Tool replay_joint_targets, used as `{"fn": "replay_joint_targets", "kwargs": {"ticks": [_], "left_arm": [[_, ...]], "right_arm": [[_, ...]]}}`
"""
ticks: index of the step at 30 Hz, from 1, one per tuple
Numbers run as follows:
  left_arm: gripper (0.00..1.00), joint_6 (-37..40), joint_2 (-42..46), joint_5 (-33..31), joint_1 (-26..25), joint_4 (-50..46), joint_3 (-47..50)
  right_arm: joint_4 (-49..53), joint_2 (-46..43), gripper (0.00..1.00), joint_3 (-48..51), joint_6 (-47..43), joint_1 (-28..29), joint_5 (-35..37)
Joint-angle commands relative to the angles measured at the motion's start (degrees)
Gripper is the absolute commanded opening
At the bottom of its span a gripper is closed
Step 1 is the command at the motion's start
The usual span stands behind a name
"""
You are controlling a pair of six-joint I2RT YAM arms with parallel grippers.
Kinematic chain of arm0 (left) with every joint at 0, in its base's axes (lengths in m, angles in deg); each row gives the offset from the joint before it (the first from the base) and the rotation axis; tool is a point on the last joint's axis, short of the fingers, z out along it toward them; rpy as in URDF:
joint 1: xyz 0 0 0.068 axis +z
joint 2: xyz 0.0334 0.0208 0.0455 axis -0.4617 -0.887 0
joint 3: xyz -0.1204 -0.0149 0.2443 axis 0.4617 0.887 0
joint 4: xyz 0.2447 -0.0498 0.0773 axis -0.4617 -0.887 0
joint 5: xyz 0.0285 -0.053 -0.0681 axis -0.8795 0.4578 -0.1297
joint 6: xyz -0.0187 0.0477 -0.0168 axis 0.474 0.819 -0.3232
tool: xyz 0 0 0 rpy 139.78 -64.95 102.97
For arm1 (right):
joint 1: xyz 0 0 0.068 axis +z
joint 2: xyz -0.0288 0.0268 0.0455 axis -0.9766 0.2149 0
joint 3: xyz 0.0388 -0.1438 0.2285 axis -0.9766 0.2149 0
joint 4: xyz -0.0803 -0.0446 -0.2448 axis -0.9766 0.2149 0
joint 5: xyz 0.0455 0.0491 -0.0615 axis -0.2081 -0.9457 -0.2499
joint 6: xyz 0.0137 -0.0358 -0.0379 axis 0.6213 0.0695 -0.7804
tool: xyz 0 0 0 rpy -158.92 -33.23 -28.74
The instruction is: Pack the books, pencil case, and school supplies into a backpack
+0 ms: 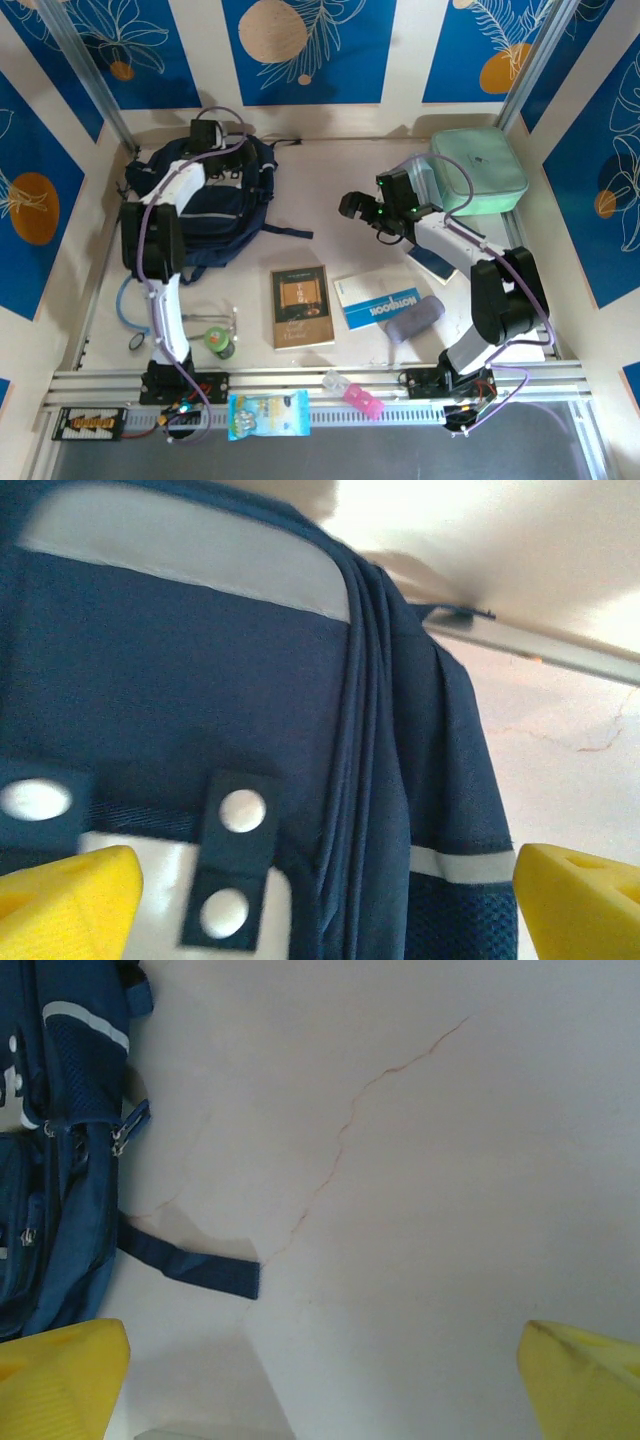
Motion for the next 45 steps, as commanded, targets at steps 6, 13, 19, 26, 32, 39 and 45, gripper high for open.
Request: {"fn": "replay_joint_targets", "kwargs": {"ticks": [6,13,19,26,32,39,45], "left_arm": [[0.94,2.79,-10.55,11.99,-4.72,-9.13,-9.14],[0.91,18.21,-9.91,10.97,-14.56,-19.1,-4.24],[0.89,24.1,-5.64,11.92,-22.69,-20.01,2.26],[0.91,12.86,0.44,9.59,-17.81,-18.57,-2.21],[0.93,6.53,12.07,10.02,-14.66,-13.64,5.98],[0.87,-2.86,31.12,-0.09,-13.77,-11.25,30.68],[0.8,-11.51,39.28,-0.32,-12.27,-3.51,45.44]], "right_arm": [[2.95,-1.85,1.0,0.28,2.61,1.83,-0.05],[0.19,-1.46,0.99,1.08,6.15,2.71,-0.3],[-0.54,-2.29,0.99,3.62,9.99,3.01,2.87],[-4.18,-9.65,0.99,10.61,14.75,1.67,6.62],[-6.97,-13.0,0.99,13.61,16.11,-0.41,3.56],[-4.66,-5.4,0.95,9.18,16.61,-0.82,-4.58],[-3.69,5.32,0.87,0.75,15.4,-1.2,-10.63]]}}
